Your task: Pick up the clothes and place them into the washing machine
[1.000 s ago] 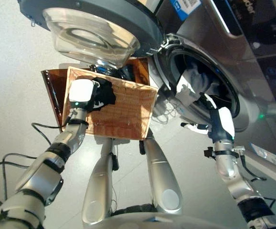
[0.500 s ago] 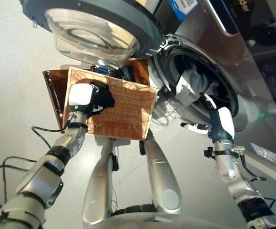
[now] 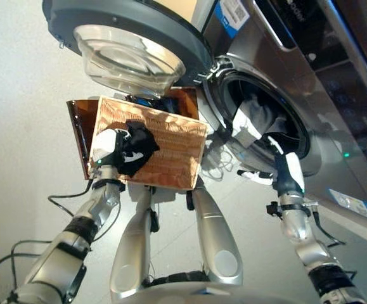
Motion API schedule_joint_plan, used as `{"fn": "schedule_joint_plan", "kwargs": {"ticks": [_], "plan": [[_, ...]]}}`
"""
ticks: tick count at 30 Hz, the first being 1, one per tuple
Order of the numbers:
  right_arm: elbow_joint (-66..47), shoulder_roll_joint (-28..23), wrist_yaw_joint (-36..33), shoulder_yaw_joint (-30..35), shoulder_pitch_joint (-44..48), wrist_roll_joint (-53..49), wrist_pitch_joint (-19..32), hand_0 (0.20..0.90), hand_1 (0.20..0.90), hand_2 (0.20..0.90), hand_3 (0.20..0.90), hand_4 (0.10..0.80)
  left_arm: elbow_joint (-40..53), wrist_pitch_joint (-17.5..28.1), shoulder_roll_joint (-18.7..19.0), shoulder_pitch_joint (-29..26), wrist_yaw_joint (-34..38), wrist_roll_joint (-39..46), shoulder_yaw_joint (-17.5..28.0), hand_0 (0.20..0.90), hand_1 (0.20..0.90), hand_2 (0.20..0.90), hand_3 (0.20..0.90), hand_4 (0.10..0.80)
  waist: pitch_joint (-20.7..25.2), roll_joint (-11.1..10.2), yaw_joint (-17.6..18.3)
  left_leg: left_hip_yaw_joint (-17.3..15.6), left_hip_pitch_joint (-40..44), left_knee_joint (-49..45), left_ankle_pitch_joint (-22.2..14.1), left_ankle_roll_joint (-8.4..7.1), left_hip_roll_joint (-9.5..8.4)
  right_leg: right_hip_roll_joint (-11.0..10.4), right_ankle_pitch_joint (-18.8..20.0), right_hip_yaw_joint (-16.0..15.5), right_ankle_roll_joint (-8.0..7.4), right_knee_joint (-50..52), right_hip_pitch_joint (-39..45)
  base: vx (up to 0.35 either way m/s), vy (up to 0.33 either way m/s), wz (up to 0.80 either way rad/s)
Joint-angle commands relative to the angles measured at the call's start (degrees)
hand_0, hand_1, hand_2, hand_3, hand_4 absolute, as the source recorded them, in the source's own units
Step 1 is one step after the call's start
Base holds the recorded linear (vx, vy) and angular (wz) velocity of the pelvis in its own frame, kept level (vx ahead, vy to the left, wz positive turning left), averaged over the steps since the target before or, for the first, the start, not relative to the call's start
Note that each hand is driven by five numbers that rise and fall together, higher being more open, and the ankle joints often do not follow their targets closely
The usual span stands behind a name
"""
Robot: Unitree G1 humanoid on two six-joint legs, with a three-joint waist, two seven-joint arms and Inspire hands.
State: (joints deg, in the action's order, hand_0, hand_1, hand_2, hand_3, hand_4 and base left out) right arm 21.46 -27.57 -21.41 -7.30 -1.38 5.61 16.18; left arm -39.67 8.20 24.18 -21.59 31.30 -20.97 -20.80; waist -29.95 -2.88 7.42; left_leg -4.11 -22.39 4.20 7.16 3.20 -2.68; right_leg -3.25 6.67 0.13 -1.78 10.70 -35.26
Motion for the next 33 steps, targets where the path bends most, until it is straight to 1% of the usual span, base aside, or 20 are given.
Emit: {"fn": "schedule_joint_plan", "kwargs": {"ticks": [1,4,6,7,8,9,10,13,14,17,19,20,21,22,26,33], "plan": [[-2.6,-1.9,0.7,1.8,-3.5,-4.2,3.4,0.900,0.900,0.900,0.900,0.800,5.6,7.2,-2.4,2.3,-2.2,4.8,2.7,0.200,0.200,0.200,0.200,0.300,6.5,2.6,-1.0,3.2,0.5,0.8,-2.6,-4.76,0.30,2.3,-3.2,-2.6,-0.71,4.4,-3.8,0.022,-0.005,0.06],[-2.6,-1.9,1.7,1.2,-3.3,-5.4,3.5,0.900,0.900,0.900,0.900,0.800,6.4,8.2,-2.9,3.2,-4.1,7.1,3.0,0.200,0.200,0.200,0.200,0.300,7.1,2.9,-1.1,3.5,0.8,0.8,-2.6,-4.74,0.12,2.3,-3.2,-2.7,-0.68,4.2,-3.4,0.018,-0.005,0.07],[-1.9,-1.7,4.3,0.6,-2.8,-9.6,4.1,0.900,0.900,0.900,0.900,0.800,7.9,9.0,-3.5,4.2,-6.4,10.4,3.2,0.200,0.200,0.200,0.200,0.300,7.6,3.1,-1.3,3.6,0.8,0.8,-2.7,-4.69,0.04,2.2,-3.2,-2.7,-0.70,4.0,-3.1,0.012,-0.002,0.05],[-0.5,-1.3,8.3,-0.8,-2.2,-16.2,4.5,0.900,0.900,0.900,0.900,0.800,10.1,9.7,-4.0,5.2,-8.7,13.9,3.4,0.200,0.200,0.200,0.200,0.300,8.0,3.2,-1.5,3.8,0.8,0.8,-2.6,-4.64,-0.04,2.0,-3.1,-2.9,-0.72,3.7,-2.8,0.004,-0.007,0.06],[-0.5,-1.3,8.3,-0.8,-2.2,-16.2,4.5,0.900,0.900,0.900,0.900,0.800,10.1,9.7,-4.0,5.2,-8.7,13.9,3.4,0.200,0.200,0.200,0.200,0.300,8.0,3.2,-1.5,3.8,0.8,0.8,-2.6,-4.64,-0.04,2.0,-3.1,-2.9,-0.72,3.7,-2.8,0.006,0.000,0.07],[1.0,-0.2,11.6,-2.0,-1.3,-23.7,5.1,0.900,0.900,0.900,0.900,0.800,11.7,10.4,-4.5,6.0,-10.7,17.1,3.4,0.200,0.200,0.200,0.200,0.300,8.1,3.5,-1.8,3.9,0.9,0.8,-2.6,-4.59,-0.15,1.9,-3.0,-2.9,-0.75,3.5,-2.6,0.000,0.000,0.00],[1.0,-0.2,11.6,-2.0,-1.3,-23.7,5.1,0.900,0.900,0.900,0.900,0.800,11.7,10.4,-4.5,6.0,-10.8,17.1,3.4,0.200,0.200,0.200,0.200,0.300,8.1,3.5,-1.8,3.9,0.9,0.8,-2.6,-4.59,-0.15,1.9,-3.0,-2.9,-0.75,3.5,-2.6,0.004,0.006,0.04],[4.0,1.7,17.3,-4.1,0.4,-35.4,5.8,0.900,0.900,0.900,0.900,0.800,16.3,11.1,-4.9,8.1,-13.9,21.8,3.3,0.200,0.200,0.200,0.200,0.300,8.4,3.9,-2.3,4.3,1.1,0.8,-2.6,-4.41,-0.30,1.7,-2.9,-2.7,-0.76,3.4,-2.3,0.004,0.006,0.04],[5.8,2.5,19.2,-4.7,1.3,-39.8,5.5,0.900,0.900,0.900,0.900,0.800,18.4,11.3,-4.9,9.0,-15.3,22.9,3.1,0.200,0.200,0.200,0.200,0.300,8.4,4.2,-2.5,4.5,1.1,0.8,-2.6,-4.35,-0.41,1.7,-2.9,-2.7,-0.76,3.3,-2.2,0.003,0.008,0.03],[9.5,4.9,23.7,-7.0,4.1,-48.8,4.8,0.900,0.900,0.900,0.900,0.800,24.1,11.5,-4.8,11.3,-19.0,25.4,2.2,0.200,0.200,0.200,0.200,0.300,8.5,4.9,-3.0,4.5,1.2,0.8,-2.7,-4.19,-0.64,1.6,-2.9,-2.8,-0.74,3.1,-2.1,-0.002,0.008,0.03],[11.9,6.6,25.3,-8.4,6.3,-52.7,4.1,0.900,0.900,0.900,0.900,0.800,26.4,11.2,-4.8,12.1,-21.0,26.5,2.0,0.200,0.200,0.200,0.200,0.300,8.6,5.3,-3.4,4.5,1.2,0.8,-2.7,-4.06,-0.74,1.5,-3.0,-2.8,-0.76,3.1,-2.0,-0.006,0.009,0.06],[13.7,8.3,27.6,-9.3,8.3,-57.9,3.2,0.900,0.900,0.900,0.900,0.800,29.7,10.6,-4.6,12.8,-23.0,26.7,1.1,0.200,0.200,0.200,0.200,0.300,8.8,5.7,-3.9,4.6,1.3,0.8,-2.8,-3.95,-0.88,1.5,-3.1,-2.8,-0.76,3.3,-2.0,-0.004,0.010,0.06],[14.7,9.3,28.8,-9.6,9.1,-60.5,2.6,0.900,0.900,0.900,0.900,0.800,30.7,10.5,-4.8,13.1,-24.0,27.5,0.7,0.200,0.200,0.200,0.200,0.300,8.8,5.9,-4.0,4.6,1.4,0.8,-2.8,-3.87,-0.94,1.5,-3.1,-2.8,-0.74,3.4,-2.0,0.001,0.009,0.05],[14.7,9.3,28.8,-9.6,9.1,-60.5,2.6,0.900,0.900,0.900,0.900,0.800,30.7,10.5,-4.8,13.1,-24.0,27.5,0.7,0.200,0.200,0.200,0.200,0.300,8.8,5.9,-4.0,4.6,1.4,0.8,-2.8,-3.87,-0.94,1.5,-3.1,-2.8,-0.74,3.4,-2.0,0.005,0.003,0.03],[21.3,14.6,34.0,-9.5,13.6,-73.0,-0.1,0.900,0.900,0.900,0.900,0.800,35.2,9.7,-5.1,13.5,-27.7,28.3,-1.1,0.200,0.200,0.200,0.200,0.300,9.5,6.9,-5.1,4.8,1.6,0.8,-3.1,-3.63,-1.29,1.2,-3.4,-2.7,-0.78,3.3,-1.7,0.003,0.009,0.03],[24.9,17.5,37.0,-9.4,16.2,-78.9,-2.3,0.900,0.900,0.900,0.900,0.800,35.4,9.4,-6.2,13.3,-29.8,29.9,-2.5,0.200,0.200,0.200,0.200,0.300,9.9,7.7,-6.0,4.7,1.5,0.8,-3.3,-3.42,-1.54,1.1,-3.7,-2.6,-0.71,3.5,-1.9,0.000,0.000,0.00]]}}
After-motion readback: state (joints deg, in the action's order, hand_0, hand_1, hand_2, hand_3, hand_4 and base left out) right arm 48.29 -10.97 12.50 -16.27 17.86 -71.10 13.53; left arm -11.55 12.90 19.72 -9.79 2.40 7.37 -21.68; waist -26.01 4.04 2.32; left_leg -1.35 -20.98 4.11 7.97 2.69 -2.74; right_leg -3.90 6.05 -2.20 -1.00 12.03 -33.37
